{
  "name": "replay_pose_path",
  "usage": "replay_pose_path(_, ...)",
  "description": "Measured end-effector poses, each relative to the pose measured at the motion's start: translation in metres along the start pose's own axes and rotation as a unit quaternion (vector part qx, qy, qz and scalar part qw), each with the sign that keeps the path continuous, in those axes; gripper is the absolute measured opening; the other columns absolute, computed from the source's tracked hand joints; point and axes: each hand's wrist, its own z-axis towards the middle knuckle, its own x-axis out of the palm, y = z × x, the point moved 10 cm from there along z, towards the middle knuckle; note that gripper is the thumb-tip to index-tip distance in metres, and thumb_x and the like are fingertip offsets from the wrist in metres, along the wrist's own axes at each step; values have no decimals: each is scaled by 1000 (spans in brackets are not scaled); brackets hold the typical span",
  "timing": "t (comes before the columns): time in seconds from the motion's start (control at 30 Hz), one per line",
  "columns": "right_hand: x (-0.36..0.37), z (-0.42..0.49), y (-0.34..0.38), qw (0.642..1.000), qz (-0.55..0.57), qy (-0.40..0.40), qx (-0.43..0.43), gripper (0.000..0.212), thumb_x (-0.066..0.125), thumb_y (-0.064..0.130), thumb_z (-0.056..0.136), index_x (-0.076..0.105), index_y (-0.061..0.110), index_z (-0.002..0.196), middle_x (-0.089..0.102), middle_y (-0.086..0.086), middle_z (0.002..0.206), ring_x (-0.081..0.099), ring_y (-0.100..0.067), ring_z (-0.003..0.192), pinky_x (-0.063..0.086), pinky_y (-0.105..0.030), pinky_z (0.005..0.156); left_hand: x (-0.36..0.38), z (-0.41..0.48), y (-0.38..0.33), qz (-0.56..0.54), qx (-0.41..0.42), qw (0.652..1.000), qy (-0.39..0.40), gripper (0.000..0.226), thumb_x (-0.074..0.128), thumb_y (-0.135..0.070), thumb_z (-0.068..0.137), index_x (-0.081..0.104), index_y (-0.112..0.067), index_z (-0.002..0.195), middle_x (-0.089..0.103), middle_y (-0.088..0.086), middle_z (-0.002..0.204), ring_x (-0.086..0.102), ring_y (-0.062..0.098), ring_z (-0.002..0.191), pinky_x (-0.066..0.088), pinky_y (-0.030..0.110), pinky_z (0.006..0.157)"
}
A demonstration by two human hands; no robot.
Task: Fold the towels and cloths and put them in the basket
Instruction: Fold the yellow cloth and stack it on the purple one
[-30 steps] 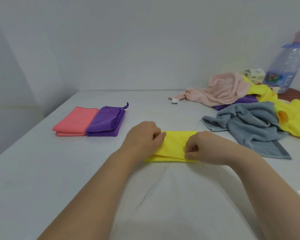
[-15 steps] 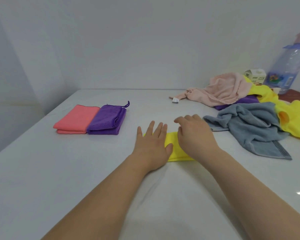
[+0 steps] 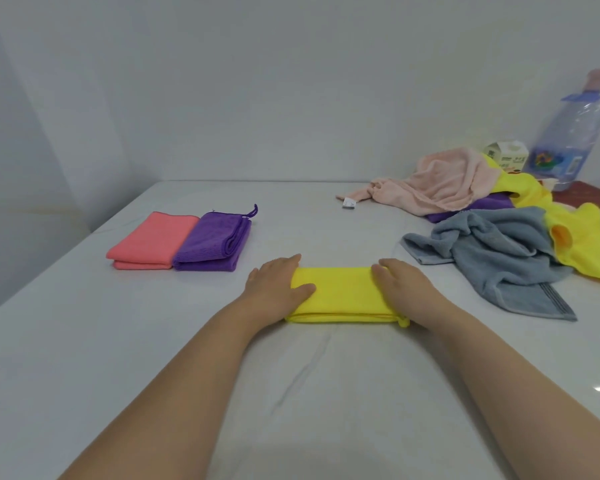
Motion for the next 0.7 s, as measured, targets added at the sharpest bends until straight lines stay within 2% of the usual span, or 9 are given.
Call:
replay_pose_path(0.1, -5, 1, -3, 1000, -12, 19, 6, 40, 44, 44, 95, 56, 10, 114, 58, -11, 120, 51, -27, 110, 38, -42, 98, -8, -1, 0, -95, 6, 995, -5, 71, 64, -37, 87, 28, -23, 147, 43, 2, 141, 35, 23, 131, 27, 39, 111)
replay_pose_path(0.17, -4, -3, 0, 999, -9, 46, 5, 42, 51, 45, 92, 53, 11, 116, 56, -7, 119, 50, -27, 111, 39, -40, 98, -12, -4, -1, -134, 9, 991, -12, 74, 71, -31, 82, 32, -25, 145, 45, 0, 133, 39, 20, 127, 29, 29, 108)
replay_pose_path(0.23, -5, -7, 4, 998, 22, 61, 3, 43, 57, 40, 91, 49, 12, 122, 51, -5, 115, 50, -25, 112, 39, -34, 92, -19, -6, -4, -146, 20, 989, -25, 75, 75, -24, 78, 37, -28, 142, 45, -3, 120, 45, 16, 119, 32, 17, 92)
replay_pose_path(0.27, -8, -8, 7, 997, 50, 54, -7, 39, 60, 36, 89, 51, 13, 119, 51, -4, 109, 51, -23, 108, 39, -33, 85, -23, -8, -7, -139, 29, 990, -27, 73, 76, -22, 77, 41, -29, 140, 45, -4, 114, 48, 15, 113, 32, 14, 83)
replay_pose_path(0.37, -16, -8, 16, 973, 224, 27, -51, 14, 68, 18, 85, 57, 16, 92, 59, -3, 89, 55, -21, 89, 42, -31, 69, -30, -15, -16, -120, 46, 992, 7, 59, 77, -21, 74, 55, -36, 126, 51, -10, 101, 51, 6, 92, 35, 10, 63)
replay_pose_path(0.47, -15, -13, 28, 911, 397, 80, -76, 15, 68, 4, 82, 58, 14, 86, 64, -6, 79, 61, -21, 78, 47, -32, 68, -33, -24, -24, -181, 53, 981, 47, 34, 78, -32, 75, 65, -33, 107, 61, -14, 95, 57, 3, 86, 43, 10, 68)
replay_pose_path(0.57, -18, -21, 45, 886, 435, 117, -112, 17, 68, -1, 78, 59, 11, 86, 68, -5, 76, 64, -17, 71, 52, -29, 64, -30, -31, -37, -215, 68, 971, 83, 25, 75, -33, 78, 70, -19, 99, 69, 2, 96, 59, 8, 84, 45, 19, 73)
replay_pose_path(0.63, -20, -22, 47, 877, 454, 118, -109, 20, 72, 4, 71, 60, 10, 87, 69, -7, 79, 66, -17, 71, 55, -28, 63, -26, -32, -40, -241, 64, 964, 96, 23, 73, -31, 80, 71, -14, 95, 67, 11, 90, 59, 12, 79, 44, 27, 72)
replay_pose_path(0.7, -22, -20, 42, 861, 489, 110, -86, 26, 72, 16, 66, 64, 12, 90, 71, -10, 86, 66, -20, 74, 54, -31, 65, -25, -30, -38, -282, 49, 954, 86, 11, 72, -26, 82, 70, -16, 86, 66, 2, 79, 59, 12, 72, 45, 25, 67)
